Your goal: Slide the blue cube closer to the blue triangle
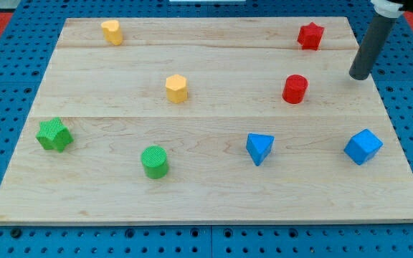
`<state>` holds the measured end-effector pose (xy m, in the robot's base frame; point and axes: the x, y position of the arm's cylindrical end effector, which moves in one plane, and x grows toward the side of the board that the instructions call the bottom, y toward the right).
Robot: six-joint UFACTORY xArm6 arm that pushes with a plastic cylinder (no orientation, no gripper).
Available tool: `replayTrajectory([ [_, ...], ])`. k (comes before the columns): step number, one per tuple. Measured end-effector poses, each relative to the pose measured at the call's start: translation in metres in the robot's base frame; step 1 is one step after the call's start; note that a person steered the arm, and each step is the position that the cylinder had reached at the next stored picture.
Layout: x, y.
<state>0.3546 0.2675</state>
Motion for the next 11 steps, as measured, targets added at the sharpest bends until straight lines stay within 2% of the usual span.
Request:
replayTrajectory([
  [1,0.002,0.026],
  [2,0.027,0.045],
  [4,0.103,0.003],
  [6,0.172,-0.010],
  [8,0.128,-0.043],
  [9,0.127,-0.084],
  [11,0.144,-0.127],
])
